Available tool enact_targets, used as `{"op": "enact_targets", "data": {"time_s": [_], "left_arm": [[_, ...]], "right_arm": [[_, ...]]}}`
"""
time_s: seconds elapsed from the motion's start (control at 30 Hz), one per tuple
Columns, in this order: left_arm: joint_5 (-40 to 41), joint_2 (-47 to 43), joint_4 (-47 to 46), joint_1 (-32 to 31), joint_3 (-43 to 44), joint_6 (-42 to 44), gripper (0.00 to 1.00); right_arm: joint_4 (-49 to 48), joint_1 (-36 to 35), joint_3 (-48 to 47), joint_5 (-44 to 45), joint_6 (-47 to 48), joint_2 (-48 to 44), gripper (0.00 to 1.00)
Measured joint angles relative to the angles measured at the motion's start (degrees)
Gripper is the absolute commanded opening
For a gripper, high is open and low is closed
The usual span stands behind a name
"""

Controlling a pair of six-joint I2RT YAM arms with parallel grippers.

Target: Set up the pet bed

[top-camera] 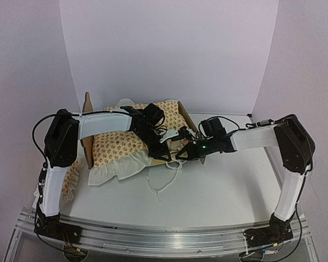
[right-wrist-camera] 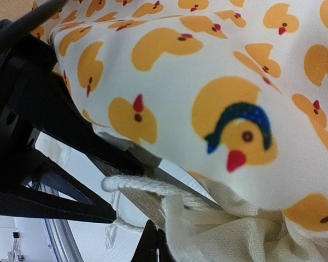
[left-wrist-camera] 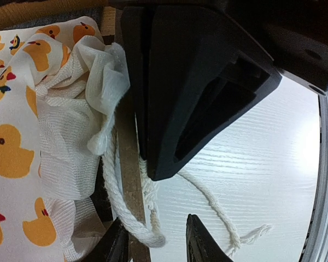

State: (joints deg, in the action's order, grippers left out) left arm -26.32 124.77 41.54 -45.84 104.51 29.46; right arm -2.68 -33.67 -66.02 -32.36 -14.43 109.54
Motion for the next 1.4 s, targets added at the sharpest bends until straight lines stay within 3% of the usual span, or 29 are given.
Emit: {"op": "enact_targets", "data": {"time_s": [0.37, 0.57, 0.87, 1.13, 1.4], "left_arm": [[-1.27, -0.17, 0.19, -0.09, 0.09, -1.38, 0.36], [-2.95, -0.09, 1.47, 0.0, 1.49, -3.14, 0.49], [-5.16, -0.72, 2.36, 0.41, 1.55, -1.29, 0.55], [-2.53, -4.9, 8.6, -0.74, 1.15, 5.5, 0.55], [0.81, -14.72, 3.57, -0.26, -6.39, 8.88, 0.52]], "right_arm": [[-1.24, -0.93, -0.58, -1.05, -1.16, 0.5, 0.0], [-3.45, -1.69, -0.83, -2.17, -2.93, 1.07, 0.0], [-5.55, -2.05, -0.49, -2.29, -3.48, 1.07, 0.0], [-8.69, -3.17, 0.15, -3.76, -1.48, 0.54, 0.0], [-7.11, -1.88, 0.93, -1.57, -2.08, 0.2, 0.0]]}}
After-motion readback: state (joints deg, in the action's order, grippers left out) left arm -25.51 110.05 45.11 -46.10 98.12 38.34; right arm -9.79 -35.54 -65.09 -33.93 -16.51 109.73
